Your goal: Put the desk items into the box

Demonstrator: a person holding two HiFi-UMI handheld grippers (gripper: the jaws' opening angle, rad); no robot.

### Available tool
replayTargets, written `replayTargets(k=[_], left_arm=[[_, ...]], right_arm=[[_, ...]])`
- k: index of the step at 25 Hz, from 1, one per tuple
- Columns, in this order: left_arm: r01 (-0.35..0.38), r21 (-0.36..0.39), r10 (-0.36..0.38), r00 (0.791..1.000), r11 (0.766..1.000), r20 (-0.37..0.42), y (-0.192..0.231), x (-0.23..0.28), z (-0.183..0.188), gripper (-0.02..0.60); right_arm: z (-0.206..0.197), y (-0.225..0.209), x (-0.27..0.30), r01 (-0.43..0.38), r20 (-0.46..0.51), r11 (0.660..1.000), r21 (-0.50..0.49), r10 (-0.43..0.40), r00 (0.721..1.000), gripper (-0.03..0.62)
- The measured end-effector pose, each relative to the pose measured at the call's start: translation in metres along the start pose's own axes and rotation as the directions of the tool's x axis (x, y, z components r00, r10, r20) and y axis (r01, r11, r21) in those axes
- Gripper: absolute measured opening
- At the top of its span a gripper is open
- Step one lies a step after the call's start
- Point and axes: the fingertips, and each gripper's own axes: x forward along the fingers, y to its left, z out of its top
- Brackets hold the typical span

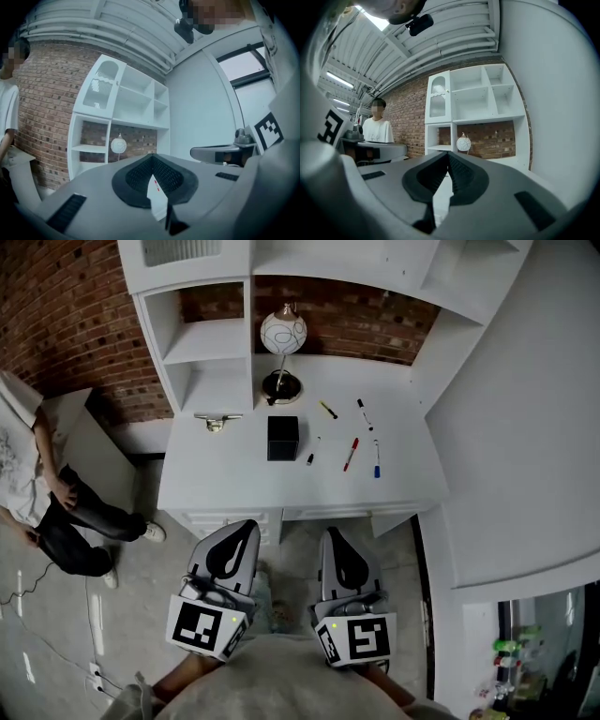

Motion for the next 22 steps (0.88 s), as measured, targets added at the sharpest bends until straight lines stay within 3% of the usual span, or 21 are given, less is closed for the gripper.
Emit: replayTargets(k=[10,22], left_arm=[[0.056,-0.017,-0.056,0.998,0.998,-0.001,0.033,0.065,-0.004,0.008],[0.191,-0.017,-0.191,0.982,0.981,0.004,0.083,0.160,0.009,0.008]], right_arm=[[-0.002,-0.022,0.063,0.041,-0.005,0.999,-0.019,-0.041,0.999,0.017],[0.008,-0.047,0.169,0.121,0.008,0.992,-0.036,-0.121,0.993,0.017]])
